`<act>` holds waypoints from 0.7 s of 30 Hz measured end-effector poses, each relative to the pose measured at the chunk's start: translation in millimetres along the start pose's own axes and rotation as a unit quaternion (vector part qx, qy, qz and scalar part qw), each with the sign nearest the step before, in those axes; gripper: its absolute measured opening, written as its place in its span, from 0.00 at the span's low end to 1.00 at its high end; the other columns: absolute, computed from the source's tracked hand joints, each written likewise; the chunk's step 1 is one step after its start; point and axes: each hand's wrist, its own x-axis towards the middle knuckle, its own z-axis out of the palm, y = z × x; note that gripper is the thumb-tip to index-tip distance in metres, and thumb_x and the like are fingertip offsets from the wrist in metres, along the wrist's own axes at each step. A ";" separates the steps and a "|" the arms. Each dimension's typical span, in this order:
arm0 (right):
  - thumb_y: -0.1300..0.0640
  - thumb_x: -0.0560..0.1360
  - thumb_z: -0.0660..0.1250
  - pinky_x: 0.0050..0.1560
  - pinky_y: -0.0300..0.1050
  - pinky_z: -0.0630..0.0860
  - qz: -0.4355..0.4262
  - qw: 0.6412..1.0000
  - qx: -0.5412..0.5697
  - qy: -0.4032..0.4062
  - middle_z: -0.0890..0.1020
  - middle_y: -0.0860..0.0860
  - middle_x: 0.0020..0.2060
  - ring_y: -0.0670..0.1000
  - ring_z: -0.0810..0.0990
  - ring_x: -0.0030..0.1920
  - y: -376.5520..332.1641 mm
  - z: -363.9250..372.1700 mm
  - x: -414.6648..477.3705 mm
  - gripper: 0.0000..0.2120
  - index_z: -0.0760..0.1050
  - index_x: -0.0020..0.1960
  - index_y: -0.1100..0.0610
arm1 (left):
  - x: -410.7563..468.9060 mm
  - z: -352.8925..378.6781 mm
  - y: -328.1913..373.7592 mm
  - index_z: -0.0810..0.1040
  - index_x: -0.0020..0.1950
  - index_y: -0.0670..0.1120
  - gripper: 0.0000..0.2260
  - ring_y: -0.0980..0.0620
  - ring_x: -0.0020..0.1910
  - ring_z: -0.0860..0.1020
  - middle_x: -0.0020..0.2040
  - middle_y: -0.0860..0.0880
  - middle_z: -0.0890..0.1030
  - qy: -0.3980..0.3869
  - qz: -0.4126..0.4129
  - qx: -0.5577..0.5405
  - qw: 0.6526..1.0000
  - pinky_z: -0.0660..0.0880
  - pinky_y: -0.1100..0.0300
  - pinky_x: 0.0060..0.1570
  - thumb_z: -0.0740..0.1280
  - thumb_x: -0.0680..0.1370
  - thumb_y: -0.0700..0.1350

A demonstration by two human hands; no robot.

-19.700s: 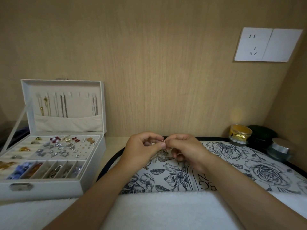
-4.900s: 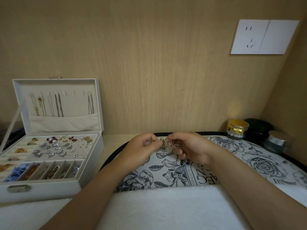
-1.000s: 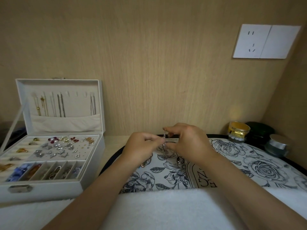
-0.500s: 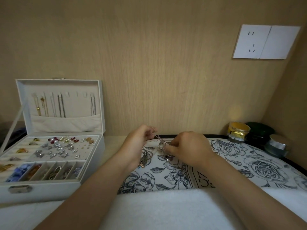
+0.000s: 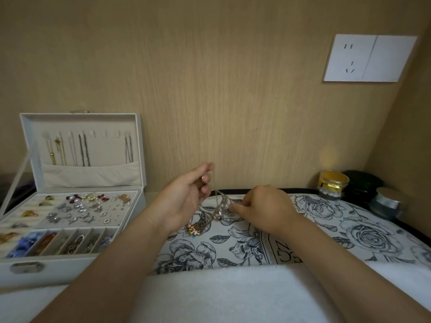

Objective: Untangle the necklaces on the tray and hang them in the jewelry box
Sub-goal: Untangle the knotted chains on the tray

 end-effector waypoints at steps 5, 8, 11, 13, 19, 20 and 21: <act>0.22 0.69 0.57 0.34 0.43 0.75 -0.002 0.999 -0.008 -0.036 0.79 0.48 0.24 0.48 0.78 0.28 1.4 1.6 0.5 0.38 0.76 0.29 0.57 | 4.3 -8.1 8.5 0.73 0.70 0.49 0.19 0.57 0.33 0.66 0.32 0.55 0.67 0.019 0.061 -0.011 0.998 0.65 0.56 0.55 0.63 0.78 0.44; 0.23 0.69 0.59 0.33 0.42 0.70 -0.019 0.999 -0.030 -0.028 0.78 0.47 0.23 0.47 0.78 0.28 3.3 2.8 1.2 0.36 0.74 0.27 0.55 | 5.8 -12.3 9.8 0.74 0.70 0.50 0.21 0.57 0.34 0.67 0.33 0.55 0.68 0.026 0.071 -0.050 0.996 0.67 0.57 0.55 0.64 0.76 0.45; 0.29 0.74 0.61 0.38 0.41 0.69 -0.040 0.998 -0.040 -0.025 0.83 0.47 0.27 0.46 0.80 0.31 6.6 7.9 1.4 0.31 0.78 0.31 0.56 | 5.7 -12.5 4.2 0.71 0.73 0.53 0.23 0.57 0.35 0.68 0.35 0.55 0.70 0.027 0.082 -0.057 0.995 0.67 0.58 0.52 0.64 0.77 0.45; 0.33 0.76 0.62 0.35 0.41 0.66 -0.047 0.998 -0.032 -0.029 0.83 0.49 0.28 0.48 0.79 0.32 9.4 9.1 1.7 0.29 0.76 0.30 0.56 | 6.3 -15.2 -0.1 0.67 0.75 0.57 0.24 0.57 0.37 0.70 0.38 0.54 0.74 0.054 0.086 -0.024 0.995 0.70 0.59 0.51 0.63 0.80 0.42; 0.39 0.78 0.63 0.34 0.41 0.63 -0.054 0.998 -0.027 -0.022 0.78 0.48 0.29 0.47 0.74 0.31 12.0 11.3 2.1 0.24 0.71 0.31 0.54 | 11.1 -30.8 -24.7 0.44 0.81 0.58 0.37 0.52 0.47 0.78 0.53 0.46 0.81 0.128 0.031 0.370 0.920 0.74 0.64 0.43 0.66 0.81 0.44; 0.39 0.78 0.64 0.36 0.42 0.65 -0.052 0.998 -0.030 -0.022 0.78 0.47 0.32 0.46 0.75 0.33 11.9 12.5 2.2 0.22 0.73 0.32 0.52 | 13.4 -32.8 -29.3 0.45 0.81 0.55 0.36 0.54 0.47 0.78 0.56 0.45 0.81 0.133 0.024 0.414 0.900 0.73 0.65 0.41 0.65 0.81 0.44; 0.40 0.78 0.64 0.39 0.42 0.66 -0.049 0.998 -0.029 -0.017 0.79 0.46 0.37 0.46 0.77 0.36 11.0 12.7 2.0 0.18 0.75 0.35 0.50 | 15.5 -35.3 -32.5 0.48 0.82 0.51 0.34 0.54 0.49 0.79 0.58 0.47 0.81 0.140 0.021 0.463 0.875 0.72 0.65 0.41 0.64 0.81 0.44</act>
